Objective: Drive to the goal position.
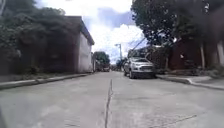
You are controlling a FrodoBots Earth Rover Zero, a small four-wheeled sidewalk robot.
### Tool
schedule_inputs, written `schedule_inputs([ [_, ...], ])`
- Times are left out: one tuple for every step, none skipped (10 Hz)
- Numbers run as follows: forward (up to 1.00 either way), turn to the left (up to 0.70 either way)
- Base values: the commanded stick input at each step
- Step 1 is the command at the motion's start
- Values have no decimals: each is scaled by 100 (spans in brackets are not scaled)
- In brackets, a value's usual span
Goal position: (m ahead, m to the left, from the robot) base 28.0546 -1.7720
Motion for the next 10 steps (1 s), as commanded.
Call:
schedule_inputs([
  [70, 0],
  [70, 0],
  [70, 0],
  [70, 0],
  [70, 0],
  [70, 0],
  [70, 0],
  [70, 0],
  [70, 0],
  [70, 0],
])
